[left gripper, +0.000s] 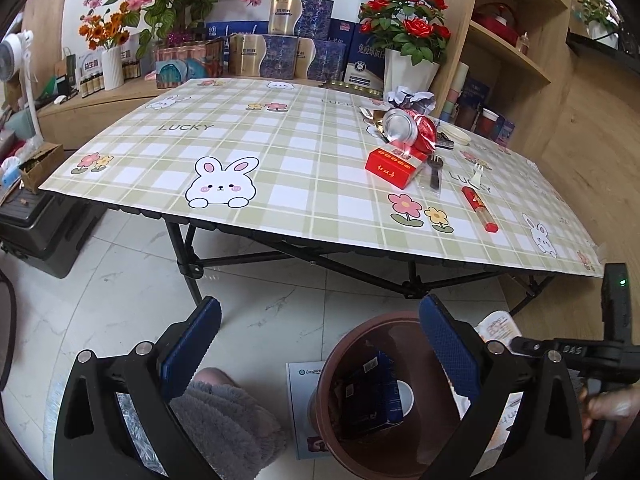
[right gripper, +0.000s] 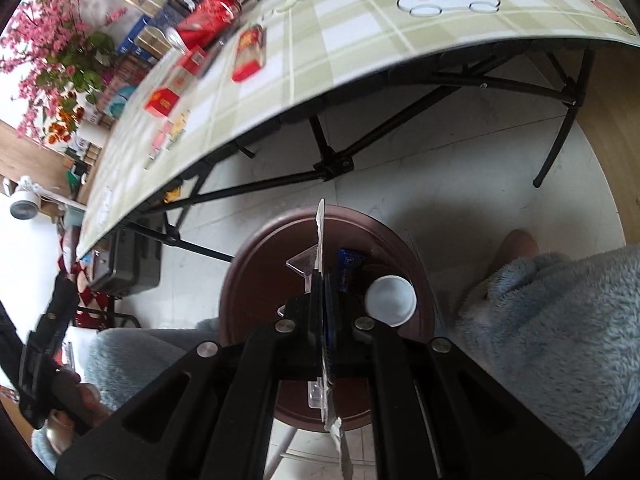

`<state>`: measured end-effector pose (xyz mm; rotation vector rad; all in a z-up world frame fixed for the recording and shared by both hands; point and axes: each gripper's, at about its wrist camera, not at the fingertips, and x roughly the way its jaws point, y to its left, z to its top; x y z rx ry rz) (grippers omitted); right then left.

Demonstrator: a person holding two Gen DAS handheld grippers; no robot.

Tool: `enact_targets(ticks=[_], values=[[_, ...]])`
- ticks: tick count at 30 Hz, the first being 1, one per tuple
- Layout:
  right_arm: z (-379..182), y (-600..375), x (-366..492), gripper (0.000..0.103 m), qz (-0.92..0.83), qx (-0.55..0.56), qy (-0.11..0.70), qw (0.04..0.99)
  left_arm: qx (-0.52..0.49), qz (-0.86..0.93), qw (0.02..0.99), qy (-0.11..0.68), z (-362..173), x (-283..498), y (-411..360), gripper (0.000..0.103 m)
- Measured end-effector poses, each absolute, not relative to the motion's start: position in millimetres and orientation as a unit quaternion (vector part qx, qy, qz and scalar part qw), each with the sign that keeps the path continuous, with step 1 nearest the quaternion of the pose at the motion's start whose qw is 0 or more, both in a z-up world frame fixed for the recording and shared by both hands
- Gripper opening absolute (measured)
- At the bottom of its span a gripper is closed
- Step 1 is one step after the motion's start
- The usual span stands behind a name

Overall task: Collect trash
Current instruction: 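Lower the leaflet into the brown bin and open the right tool, then move the right tool over the table and grasp the red lighter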

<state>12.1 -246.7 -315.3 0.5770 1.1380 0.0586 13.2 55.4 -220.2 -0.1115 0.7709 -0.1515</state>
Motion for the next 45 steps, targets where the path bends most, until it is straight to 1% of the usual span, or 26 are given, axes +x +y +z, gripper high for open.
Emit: enact_targets(ticks=[14, 16, 17, 18, 19, 20, 22, 23, 24, 26, 27, 33, 45], values=[[-340, -213, 31, 0.006, 0.056, 0.248, 0.565, 0.785, -0.05, -0.074, 0.92, 0.382, -225, 16, 53, 0.097], [-344, -204, 35, 0.011, 0.067, 0.234, 0.571, 0.784, -0.047, -0.073, 0.92, 0.381, -224, 16, 52, 0.097], [-345, -201, 35, 0.023, 0.067, 0.227, 0.573, 0.785, -0.046, -0.072, 0.921, 0.381, -224, 16, 52, 0.097], [-346, -199, 35, 0.045, 0.072, 0.228, 0.571, 0.785, -0.046, -0.072, 0.921, 0.381, -224, 16, 53, 0.097], [-345, -199, 33, 0.055, 0.073, 0.23, 0.569, 0.786, -0.046, -0.07, 0.92, 0.382, -225, 16, 53, 0.097], [-344, -199, 31, 0.06, 0.072, 0.228, 0.566, 0.789, -0.047, -0.069, 0.92, 0.383, -225, 17, 53, 0.097], [-338, -201, 28, 0.062, 0.072, 0.222, 0.558, 0.796, -0.048, -0.067, 0.92, 0.384, -225, 17, 54, 0.097], [-336, -202, 27, 0.071, 0.069, 0.218, 0.553, 0.801, -0.049, -0.066, 0.92, 0.384, -225, 17, 55, 0.097], [-329, -205, 24, 0.084, 0.062, 0.212, 0.541, 0.812, -0.048, -0.066, 0.919, 0.385, -226, 18, 55, 0.097], [-314, -211, 18, 0.096, 0.051, 0.199, 0.513, 0.833, -0.047, -0.066, 0.919, 0.386, -226, 18, 53, 0.097], [-307, -213, 15, 0.097, 0.043, 0.189, 0.503, 0.842, -0.045, -0.066, 0.919, 0.386, -227, 19, 51, 0.097], [-275, -227, 7, 0.097, 0.001, 0.14, 0.443, 0.886, -0.027, -0.07, 0.918, 0.389, -229, 18, 41, 0.097], [-265, -226, 6, 0.097, 0.02, 0.12, 0.419, 0.9, -0.013, -0.082, 0.917, 0.391, -230, 17, 35, 0.097]])
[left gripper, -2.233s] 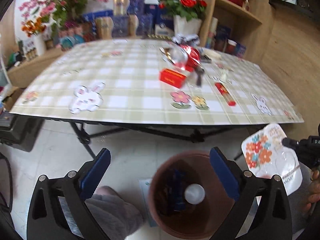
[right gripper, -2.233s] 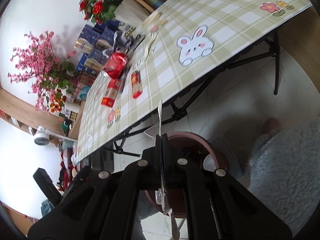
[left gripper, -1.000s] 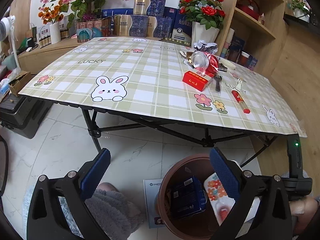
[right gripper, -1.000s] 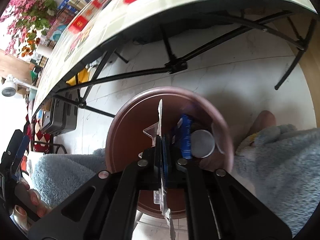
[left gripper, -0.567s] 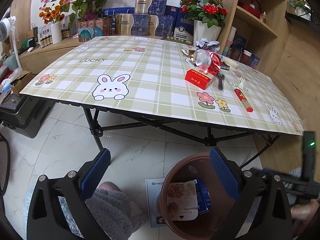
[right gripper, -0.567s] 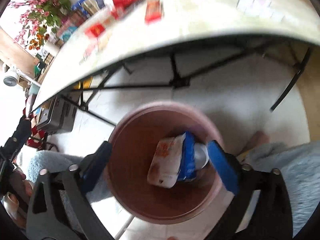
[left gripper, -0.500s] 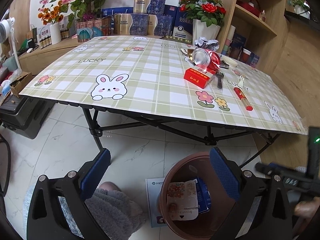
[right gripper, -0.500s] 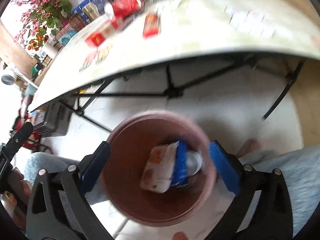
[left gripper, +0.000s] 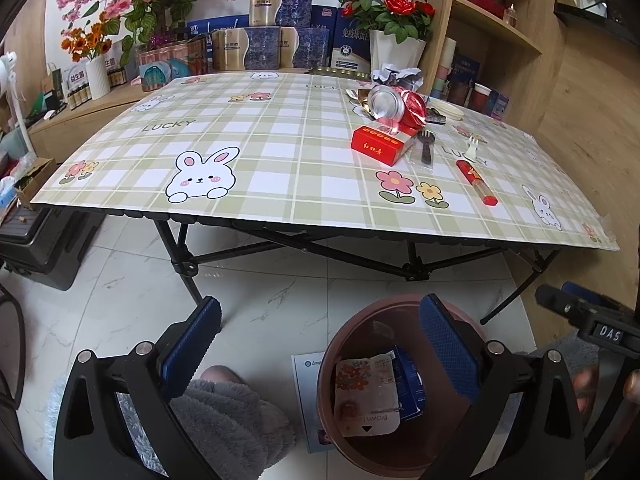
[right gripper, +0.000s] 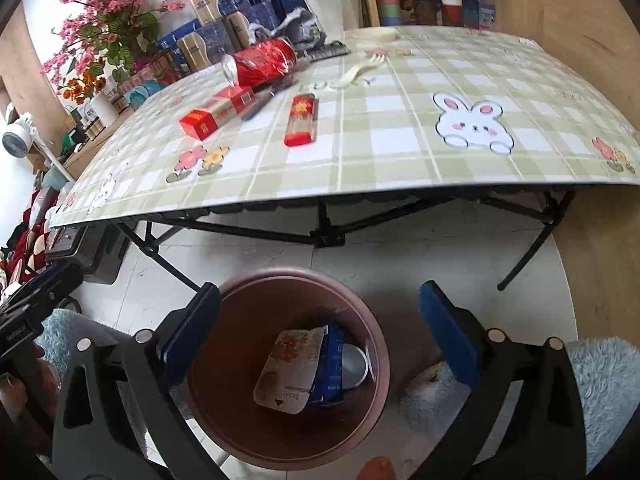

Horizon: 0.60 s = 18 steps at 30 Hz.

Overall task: Collect trash
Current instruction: 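Move the right tool over the table and grasp the red lighter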

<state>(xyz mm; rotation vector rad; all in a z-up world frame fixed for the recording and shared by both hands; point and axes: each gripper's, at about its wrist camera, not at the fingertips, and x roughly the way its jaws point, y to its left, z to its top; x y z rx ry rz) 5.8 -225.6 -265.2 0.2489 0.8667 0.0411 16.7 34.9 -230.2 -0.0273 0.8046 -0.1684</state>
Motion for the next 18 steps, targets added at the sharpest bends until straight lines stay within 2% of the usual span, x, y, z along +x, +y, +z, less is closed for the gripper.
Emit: enact_targets(ticks=[9, 18], values=[[-254, -230, 10, 0.097, 0.037, 0.085, 0.389, 0.916, -0.014, -0.085, 0.915, 0.393, -230, 20, 33, 0.097], [-243, -217, 37, 0.097, 0.038, -0.044, 0.392, 0.918, -0.008, -0.1, 0.914, 0.394, -222, 43, 24, 0.097]])
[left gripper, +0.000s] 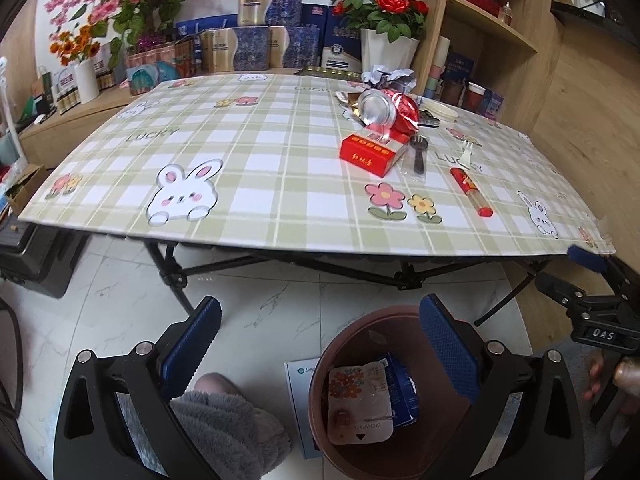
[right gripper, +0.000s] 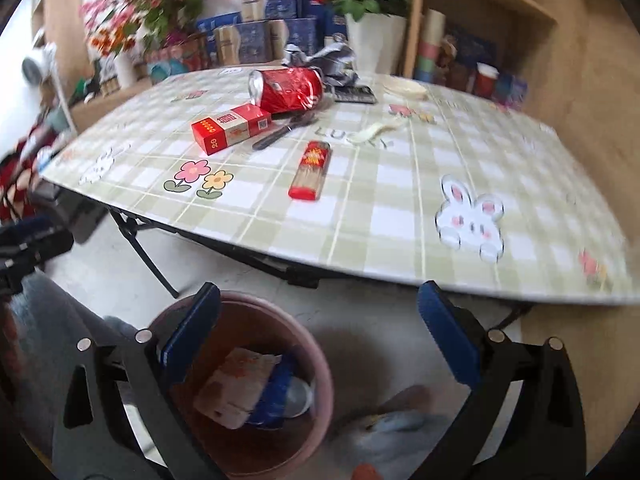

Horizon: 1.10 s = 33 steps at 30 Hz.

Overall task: Collect trash
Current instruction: 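Move the right tool over the table and grasp the red lighter, then grasp the crushed red can with the left tool while the right tool holds the lighter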

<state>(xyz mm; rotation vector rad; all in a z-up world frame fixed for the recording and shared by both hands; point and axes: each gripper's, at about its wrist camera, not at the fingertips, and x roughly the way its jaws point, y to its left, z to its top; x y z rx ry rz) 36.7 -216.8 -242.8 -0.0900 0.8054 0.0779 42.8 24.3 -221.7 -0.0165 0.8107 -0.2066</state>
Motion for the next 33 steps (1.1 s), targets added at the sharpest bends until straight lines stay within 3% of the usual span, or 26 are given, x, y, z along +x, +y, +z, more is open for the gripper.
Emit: enact_targets(ticks=[7, 9, 14, 20, 27, 29, 33], values=[[-238, -218, 76, 0.095, 0.078, -0.039, 0.401, 0.912, 0.025, -0.12, 0.913, 0.39, -211, 75, 10, 0.097], [-238, -217, 90, 0.078, 0.094, -0.028, 0.407, 0.908, 0.027, -0.125, 0.911, 0.391, -209, 87, 7, 0.097], [-242, -215, 126, 0.062, 0.099, 0.002, 0.42, 0.902, 0.013, -0.131, 0.909, 0.396, -201, 121, 3, 0.097], [-247, -220, 162, 0.047, 0.083, 0.043, 0.434, 0.896, -0.009, -0.134, 0.902, 0.409, -193, 164, -5, 0.097], [-253, -209, 172, 0.035, 0.082, 0.004, 0.44, 0.894, -0.054, -0.139, 0.891, 0.428, -185, 212, -24, 0.096], [-253, -209, 172, 0.028, 0.086, -0.001, 0.437, 0.895, -0.068, -0.142, 0.888, 0.432, -184, 226, -32, 0.093], [-253, -215, 170, 0.027, 0.081, 0.007, 0.427, 0.901, -0.153, -0.132, 0.863, 0.463, -193, 263, -42, 0.074]])
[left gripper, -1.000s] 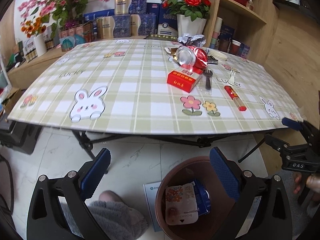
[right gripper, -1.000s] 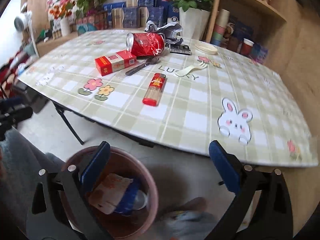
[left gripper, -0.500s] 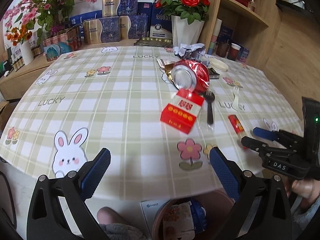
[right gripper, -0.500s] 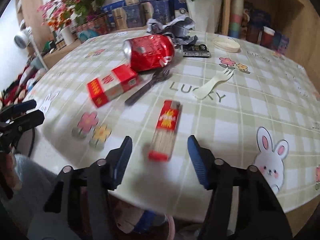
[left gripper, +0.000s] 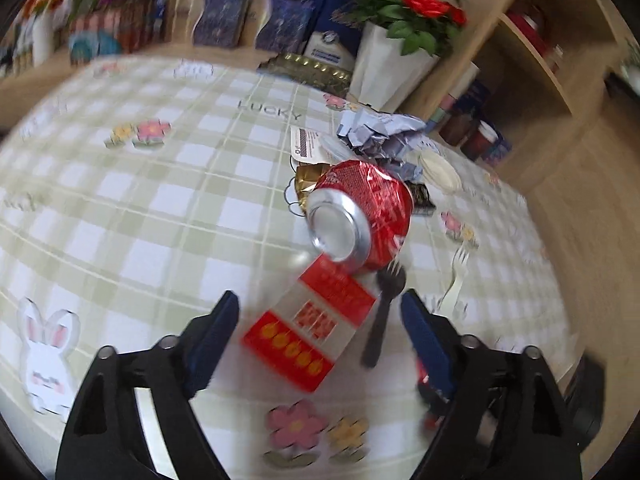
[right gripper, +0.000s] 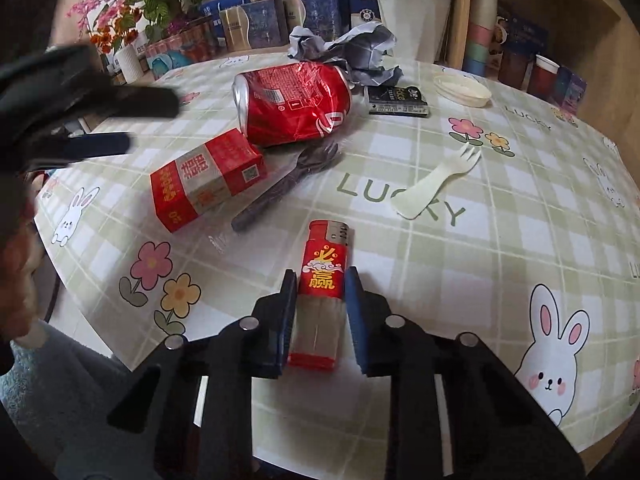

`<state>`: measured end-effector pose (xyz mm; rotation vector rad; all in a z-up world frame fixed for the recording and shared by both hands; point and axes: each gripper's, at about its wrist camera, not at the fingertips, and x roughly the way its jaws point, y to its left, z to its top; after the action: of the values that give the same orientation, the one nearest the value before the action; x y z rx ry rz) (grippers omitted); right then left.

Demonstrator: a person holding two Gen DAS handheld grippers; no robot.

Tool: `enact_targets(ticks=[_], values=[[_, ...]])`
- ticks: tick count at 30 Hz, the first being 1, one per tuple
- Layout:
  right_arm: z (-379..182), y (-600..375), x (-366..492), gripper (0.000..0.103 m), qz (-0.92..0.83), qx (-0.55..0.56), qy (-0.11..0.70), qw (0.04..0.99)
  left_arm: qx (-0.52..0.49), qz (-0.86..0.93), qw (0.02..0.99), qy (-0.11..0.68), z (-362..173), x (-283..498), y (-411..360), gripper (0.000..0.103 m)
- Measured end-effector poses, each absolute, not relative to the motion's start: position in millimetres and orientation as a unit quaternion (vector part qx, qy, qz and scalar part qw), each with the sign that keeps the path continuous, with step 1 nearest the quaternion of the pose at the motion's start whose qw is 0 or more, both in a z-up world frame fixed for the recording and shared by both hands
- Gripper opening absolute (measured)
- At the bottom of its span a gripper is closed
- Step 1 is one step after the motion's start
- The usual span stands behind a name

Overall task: Collect trash
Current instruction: 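Grasp the crushed red can with the left tool while the right tool holds the lighter, then lower the red lighter into the brown bin and open the right tool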

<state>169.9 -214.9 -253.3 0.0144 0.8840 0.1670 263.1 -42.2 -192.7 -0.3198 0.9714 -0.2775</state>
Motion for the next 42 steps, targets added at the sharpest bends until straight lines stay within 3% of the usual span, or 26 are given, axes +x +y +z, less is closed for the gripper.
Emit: enact_targets(ticks=[3, 7, 13, 21, 24, 35, 42], values=[[-254, -221, 167, 0.027, 0.071, 0.019, 0.42, 0.905, -0.229, -0.113, 0.839, 0.482, -203, 286, -43, 0.07], [-255, -227, 162, 0.027, 0.062, 0.021, 0.415, 0.908, -0.251, -0.093, 0.837, 0.478, -205, 305, -52, 0.069], [-254, -246, 158, 0.027, 0.046, 0.039, 0.412, 0.909, -0.221, -0.071, 0.85, 0.472, -203, 324, -72, 0.055], [-256, -263, 152, 0.026, 0.036, 0.061, 0.41, 0.909, -0.151, -0.042, 0.871, 0.466, -218, 331, -84, 0.051], [-256, -262, 150, 0.027, 0.036, 0.054, 0.409, 0.91, -0.154, -0.063, 0.871, 0.462, -213, 330, -82, 0.024], [-239, -261, 142, 0.026, 0.049, 0.078, 0.39, 0.916, -0.175, -0.131, 0.881, 0.419, -166, 303, -61, 0.021], [-221, -254, 123, 0.026, 0.058, 0.077, 0.376, 0.922, -0.127, -0.165, 0.9, 0.383, -128, 250, -46, 0.021]])
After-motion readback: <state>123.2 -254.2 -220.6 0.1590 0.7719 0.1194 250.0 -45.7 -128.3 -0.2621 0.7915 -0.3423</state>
